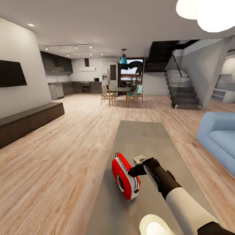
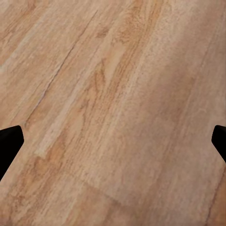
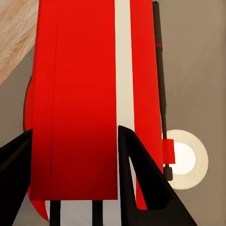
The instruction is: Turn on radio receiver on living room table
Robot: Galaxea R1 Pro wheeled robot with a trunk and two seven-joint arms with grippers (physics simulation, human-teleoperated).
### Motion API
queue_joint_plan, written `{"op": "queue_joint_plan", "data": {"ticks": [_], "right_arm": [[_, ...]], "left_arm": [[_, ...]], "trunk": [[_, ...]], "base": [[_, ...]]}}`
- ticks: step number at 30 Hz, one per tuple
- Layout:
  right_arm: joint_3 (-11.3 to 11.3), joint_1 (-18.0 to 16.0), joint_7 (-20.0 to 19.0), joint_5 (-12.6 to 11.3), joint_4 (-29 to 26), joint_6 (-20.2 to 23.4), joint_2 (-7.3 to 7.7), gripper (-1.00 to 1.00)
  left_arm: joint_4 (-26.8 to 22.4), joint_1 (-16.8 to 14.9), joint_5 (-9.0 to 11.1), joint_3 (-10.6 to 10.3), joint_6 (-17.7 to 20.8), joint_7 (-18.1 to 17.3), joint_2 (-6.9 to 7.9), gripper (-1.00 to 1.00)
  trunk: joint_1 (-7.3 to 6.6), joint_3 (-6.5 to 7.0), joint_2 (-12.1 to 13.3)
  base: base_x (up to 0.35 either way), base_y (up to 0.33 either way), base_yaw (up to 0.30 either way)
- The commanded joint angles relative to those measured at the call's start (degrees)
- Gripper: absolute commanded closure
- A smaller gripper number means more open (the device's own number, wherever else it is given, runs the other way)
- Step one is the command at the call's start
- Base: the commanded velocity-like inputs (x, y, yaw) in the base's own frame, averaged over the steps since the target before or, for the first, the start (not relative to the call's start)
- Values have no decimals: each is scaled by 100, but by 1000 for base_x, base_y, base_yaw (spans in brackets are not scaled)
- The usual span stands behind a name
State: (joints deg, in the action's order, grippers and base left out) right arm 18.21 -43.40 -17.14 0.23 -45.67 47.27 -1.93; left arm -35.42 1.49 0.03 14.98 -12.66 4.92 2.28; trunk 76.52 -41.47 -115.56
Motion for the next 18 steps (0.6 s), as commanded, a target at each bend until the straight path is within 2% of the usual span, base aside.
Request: {"op": "queue_joint_plan", "data": {"ticks": [1,4,18], "right_arm": [[2,-1,0,-14,-1,2,0,100],[5,1,0,-14,-2,2,0,100],[7,-1,0,-23,-3,2,0,100]], "left_arm": [[0,0,1,1,0,0,0,-100],[0,0,4,-2,0,-1,0,-100],[1,0,-45,5,0,6,8,-100]], "trunk": [[0,0,0],[0,0,0],[-308,251,561]], "base": [[0,0,0],[0,0,0],[0,0,0]]}}
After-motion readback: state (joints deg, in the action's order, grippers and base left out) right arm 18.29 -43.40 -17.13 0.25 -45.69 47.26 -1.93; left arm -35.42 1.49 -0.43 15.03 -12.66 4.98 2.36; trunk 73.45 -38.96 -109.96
